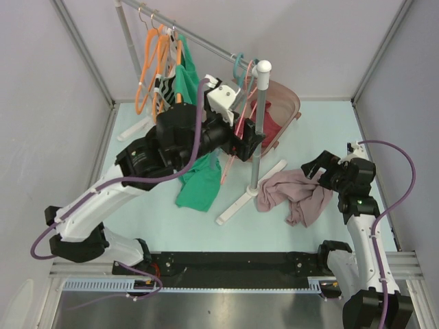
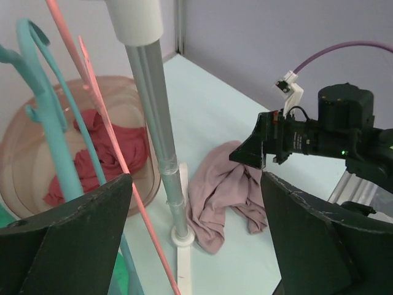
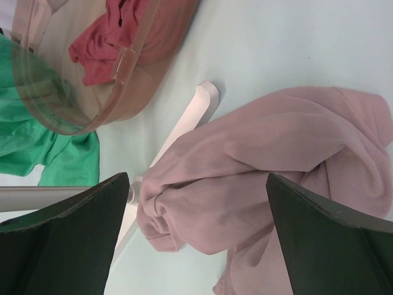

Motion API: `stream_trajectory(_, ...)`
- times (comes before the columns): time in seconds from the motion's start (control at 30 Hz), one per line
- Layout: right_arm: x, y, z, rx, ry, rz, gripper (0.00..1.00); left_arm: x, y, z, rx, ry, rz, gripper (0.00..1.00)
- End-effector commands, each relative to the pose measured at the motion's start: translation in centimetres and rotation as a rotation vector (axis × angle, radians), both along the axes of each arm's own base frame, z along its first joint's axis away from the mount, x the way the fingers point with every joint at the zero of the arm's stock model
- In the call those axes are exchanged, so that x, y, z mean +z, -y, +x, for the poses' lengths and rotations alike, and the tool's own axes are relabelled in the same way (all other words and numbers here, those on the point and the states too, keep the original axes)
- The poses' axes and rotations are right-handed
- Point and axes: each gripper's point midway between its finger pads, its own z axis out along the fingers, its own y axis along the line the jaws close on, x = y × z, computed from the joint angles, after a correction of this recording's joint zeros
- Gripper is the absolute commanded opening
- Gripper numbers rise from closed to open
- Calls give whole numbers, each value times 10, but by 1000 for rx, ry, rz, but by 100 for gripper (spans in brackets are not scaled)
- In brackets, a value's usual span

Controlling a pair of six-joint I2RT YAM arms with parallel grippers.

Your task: Place the tank top on the hanger

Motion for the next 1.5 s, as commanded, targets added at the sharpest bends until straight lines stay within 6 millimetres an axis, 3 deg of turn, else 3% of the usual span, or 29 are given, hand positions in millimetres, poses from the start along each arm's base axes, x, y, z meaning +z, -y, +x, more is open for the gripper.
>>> stream_trajectory(0.0, 8, -5, 4, 26, 43, 9, 100, 5, 0, 10, 2, -52, -36, 91)
stream_trajectory(0.23, 7, -4, 4, 21, 38, 5, 100, -14, -15, 33, 146, -52, 28, 91)
stream_trajectory(0.53, 7, -5, 4, 23, 38, 9, 100, -39, -25, 45, 225, -47, 104, 91)
stream_trajectory(0.73, 7, -5, 4, 25, 33, 13, 100, -45, -35, 45, 259, -38, 95, 72)
stream_trajectory(1.0, 7, -5, 4, 22, 32, 15, 100, -42, -42, 39, 249, -28, 51, 29)
stream_trajectory(1.03, 6, -5, 4, 23, 29, 16, 100, -37, -44, 38, 251, -20, 29, 20)
stream_trajectory(1.13, 6, -5, 4, 25, 31, 16, 100, -29, -49, 35, 253, -5, -9, 8)
stream_trajectory(1.27, 6, -5, 4, 24, 30, 14, 100, -20, -52, 33, 246, 19, -47, 1)
stream_trajectory(1.47, 8, -5, 4, 24, 32, 11, 100, 0, -51, 21, 171, 67, -102, 0)
